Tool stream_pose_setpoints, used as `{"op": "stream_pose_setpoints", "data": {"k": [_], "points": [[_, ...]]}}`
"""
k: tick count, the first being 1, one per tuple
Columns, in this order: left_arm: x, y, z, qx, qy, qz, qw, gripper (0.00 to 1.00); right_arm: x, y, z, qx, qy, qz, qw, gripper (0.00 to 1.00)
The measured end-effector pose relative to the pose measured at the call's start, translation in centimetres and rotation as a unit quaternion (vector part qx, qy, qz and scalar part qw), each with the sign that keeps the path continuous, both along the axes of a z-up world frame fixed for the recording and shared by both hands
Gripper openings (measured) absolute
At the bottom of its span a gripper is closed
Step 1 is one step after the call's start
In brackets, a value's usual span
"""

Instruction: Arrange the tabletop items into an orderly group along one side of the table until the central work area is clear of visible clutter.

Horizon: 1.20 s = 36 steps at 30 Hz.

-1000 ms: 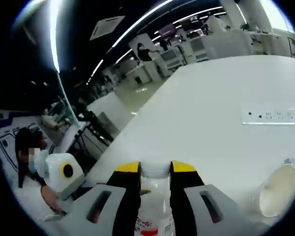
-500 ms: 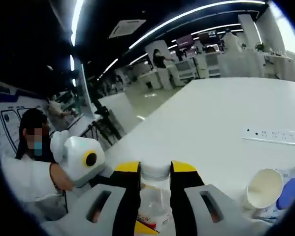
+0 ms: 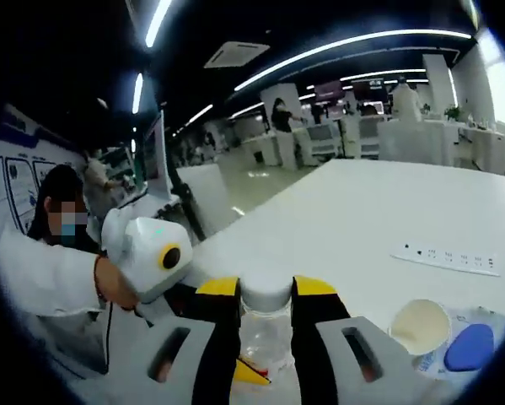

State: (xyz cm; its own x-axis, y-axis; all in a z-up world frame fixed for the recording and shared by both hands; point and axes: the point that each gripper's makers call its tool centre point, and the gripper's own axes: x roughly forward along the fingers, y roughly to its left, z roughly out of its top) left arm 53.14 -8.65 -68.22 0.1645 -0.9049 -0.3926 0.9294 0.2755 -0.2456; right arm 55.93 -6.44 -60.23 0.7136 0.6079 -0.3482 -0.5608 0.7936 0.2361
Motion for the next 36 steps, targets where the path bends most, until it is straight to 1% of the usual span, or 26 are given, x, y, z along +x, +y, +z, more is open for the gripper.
{"op": "stream_pose_setpoints", "data": {"k": [3, 6, 13, 15, 20, 21, 23, 28, 31, 36], "points": [[0.8, -0.8, 0.5, -0.003, -0.01, -0.006, 0.9999, 0.39, 0.5, -0.8, 0.6, -0.004, -0.011, -0.006, 0.9999, 0.2], [1.8, -1.7, 1.2, -0.004, -0.023, -0.018, 0.9996, 0.39, 1.2, -1.6, 1.3, -0.015, -0.031, -0.011, 0.9993, 0.2], [3.9, -3.0, 1.8, 0.0, -0.043, -0.039, 0.9983, 0.39, 2.7, -2.8, 2.1, -0.034, -0.057, -0.022, 0.9975, 0.2], [4.4, -3.3, 1.9, -0.002, -0.046, -0.044, 0.998, 0.39, 3.1, -3.1, 2.3, -0.042, -0.069, -0.022, 0.9965, 0.2], [5.4, -3.9, 1.6, 0.003, -0.054, -0.052, 0.9972, 0.4, 3.8, -3.4, 2.0, -0.057, -0.082, -0.024, 0.9947, 0.2], [5.6, -4.0, 1.5, 0.003, -0.055, -0.052, 0.9971, 0.4, 3.9, -3.4, 2.0, -0.066, -0.09, -0.022, 0.9935, 0.2], [5.8, -4.3, 1.3, 0.004, -0.055, -0.054, 0.997, 0.4, 4.0, -3.4, 1.7, -0.082, -0.096, -0.018, 0.9918, 0.2], [6.1, -4.6, 1.1, 0.004, -0.054, -0.055, 0.997, 0.4, 4.2, -3.7, 1.5, -0.103, -0.108, -0.015, 0.9886, 0.2], [6.2, -5.0, 1.0, 0.004, -0.055, -0.054, 0.997, 0.4, 4.2, -3.9, 1.3, -0.114, -0.115, -0.013, 0.9868, 0.2], [6.3, -5.4, 0.5, 0.006, -0.052, -0.053, 0.9972, 0.41, 4.2, -4.4, 0.8, -0.13, -0.115, -0.015, 0.9846, 0.2]]}}
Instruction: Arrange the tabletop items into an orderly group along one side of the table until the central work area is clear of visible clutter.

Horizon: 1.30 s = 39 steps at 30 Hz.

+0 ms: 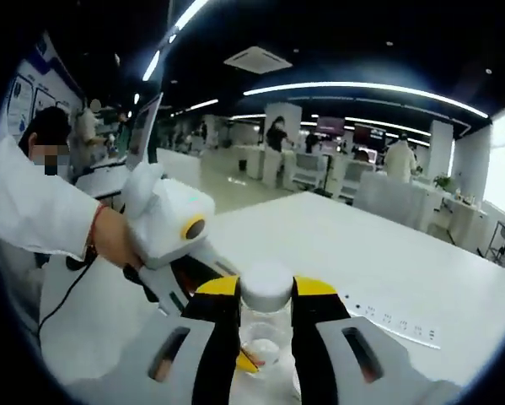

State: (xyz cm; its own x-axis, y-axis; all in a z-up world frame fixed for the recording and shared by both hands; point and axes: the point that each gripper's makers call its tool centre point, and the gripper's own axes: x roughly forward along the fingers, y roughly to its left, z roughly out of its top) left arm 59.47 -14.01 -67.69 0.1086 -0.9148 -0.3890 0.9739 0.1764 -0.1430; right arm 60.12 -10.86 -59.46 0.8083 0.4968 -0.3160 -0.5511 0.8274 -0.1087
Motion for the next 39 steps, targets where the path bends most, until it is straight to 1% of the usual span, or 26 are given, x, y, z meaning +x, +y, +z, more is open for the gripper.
{"op": "stream_pose_setpoints", "data": {"k": [8, 14, 21, 30, 32, 34, 36, 37, 39], "points": [[0.0, -0.5, -0.1, -0.003, 0.001, -0.001, 1.0, 0.41, -0.1, -0.7, -0.2, -0.009, -0.002, -0.009, 0.9999, 0.2], [0.0, -0.8, -0.3, -0.001, -0.001, -0.001, 1.0, 0.41, -0.1, -1.0, -0.5, -0.023, -0.004, -0.012, 0.9997, 0.2], [0.0, -0.8, -0.8, 0.004, 0.0, -0.005, 1.0, 0.41, -0.3, -1.4, -1.1, -0.029, 0.007, -0.019, 0.9994, 0.2], [0.1, -0.7, -0.7, -0.001, 0.007, -0.003, 1.0, 0.41, -0.1, -1.4, -1.0, -0.028, 0.008, -0.022, 0.9993, 0.2], [0.2, -0.7, -0.7, -0.002, 0.014, 0.001, 0.9999, 0.42, 0.1, -1.5, -1.0, -0.026, 0.009, -0.024, 0.9993, 0.2], [0.2, -0.7, -0.7, -0.002, 0.013, 0.002, 0.9999, 0.42, 0.2, -1.5, -1.0, -0.025, 0.01, -0.024, 0.9994, 0.21], [0.3, -0.7, -0.7, -0.002, 0.017, 0.005, 0.9998, 0.42, 0.3, -1.6, -1.0, -0.027, 0.009, -0.026, 0.9993, 0.21], [0.3, -0.7, -0.7, -0.001, 0.014, 0.005, 0.9999, 0.42, 0.4, -1.8, -0.9, -0.032, 0.006, -0.028, 0.9991, 0.21], [0.3, -0.8, -0.7, -0.001, 0.02, 0.008, 0.9998, 0.44, 0.7, -2.0, -0.9, -0.029, 0.007, -0.03, 0.9991, 0.21]]}}
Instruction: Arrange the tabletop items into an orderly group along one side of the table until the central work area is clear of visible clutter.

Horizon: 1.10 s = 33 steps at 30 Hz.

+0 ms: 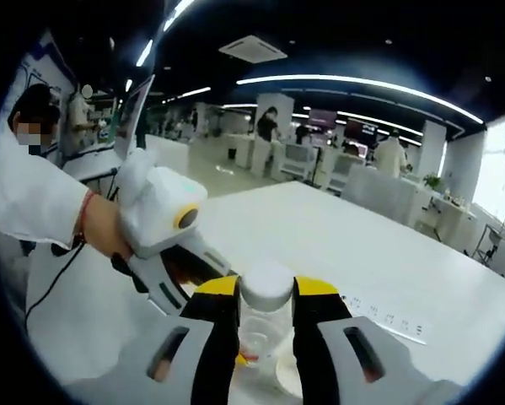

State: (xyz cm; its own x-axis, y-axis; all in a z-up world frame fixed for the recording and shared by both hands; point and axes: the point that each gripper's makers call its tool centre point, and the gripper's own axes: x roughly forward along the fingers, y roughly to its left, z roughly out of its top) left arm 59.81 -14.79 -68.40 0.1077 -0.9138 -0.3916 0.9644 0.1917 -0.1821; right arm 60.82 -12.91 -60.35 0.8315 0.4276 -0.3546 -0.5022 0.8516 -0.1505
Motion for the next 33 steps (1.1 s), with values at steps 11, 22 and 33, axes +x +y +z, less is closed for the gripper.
{"op": "stream_pose_setpoints", "data": {"k": [11, 22, 33], "points": [[0.3, 0.2, 0.1, 0.002, 0.003, 0.013, 0.9999, 0.53, 0.2, -0.3, 0.2, 0.026, 0.003, -0.003, 0.9997, 0.22], [0.1, 0.5, 0.1, 0.011, 0.012, 0.025, 0.9996, 0.59, 0.3, -0.6, 0.4, 0.047, 0.006, -0.003, 0.9989, 0.36], [0.2, 1.5, 0.2, 0.02, 0.02, 0.045, 0.9986, 0.66, -0.1, -1.1, 0.9, 0.068, 0.009, -0.001, 0.9976, 0.43]]}}
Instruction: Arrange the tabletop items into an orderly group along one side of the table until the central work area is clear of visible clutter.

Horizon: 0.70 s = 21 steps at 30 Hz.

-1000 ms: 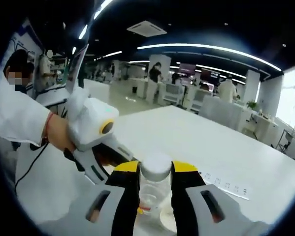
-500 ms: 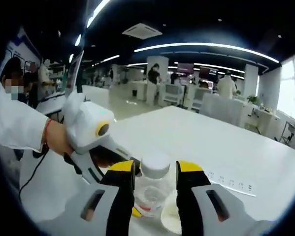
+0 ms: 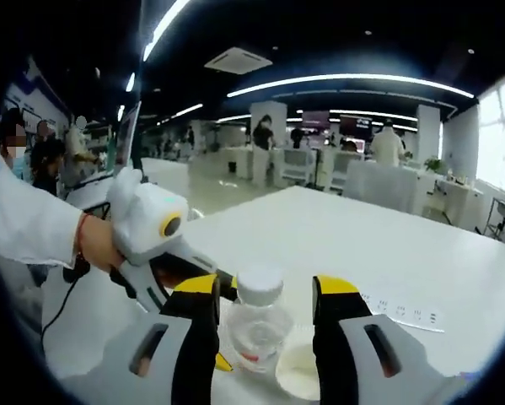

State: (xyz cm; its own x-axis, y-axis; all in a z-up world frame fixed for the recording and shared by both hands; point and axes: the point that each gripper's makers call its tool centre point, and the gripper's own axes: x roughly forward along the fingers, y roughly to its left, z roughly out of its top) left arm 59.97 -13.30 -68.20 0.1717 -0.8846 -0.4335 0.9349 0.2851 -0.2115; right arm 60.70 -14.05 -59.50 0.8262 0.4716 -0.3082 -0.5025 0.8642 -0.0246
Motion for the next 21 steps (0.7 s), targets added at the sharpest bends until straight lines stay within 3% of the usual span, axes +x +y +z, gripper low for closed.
{"op": "stream_pose_setpoints", "data": {"k": [7, 21], "points": [[-0.2, 0.6, 0.0, 0.008, 0.022, 0.018, 0.9996, 0.72, -0.4, -0.4, 0.6, 0.003, -0.005, 0.01, 0.9999, 0.48], [-1.3, 1.1, 2.3, 0.004, 0.019, 0.039, 0.999, 0.8, -1.9, -2.1, 1.4, 0.011, -0.005, 0.017, 0.9998, 0.63]]}}
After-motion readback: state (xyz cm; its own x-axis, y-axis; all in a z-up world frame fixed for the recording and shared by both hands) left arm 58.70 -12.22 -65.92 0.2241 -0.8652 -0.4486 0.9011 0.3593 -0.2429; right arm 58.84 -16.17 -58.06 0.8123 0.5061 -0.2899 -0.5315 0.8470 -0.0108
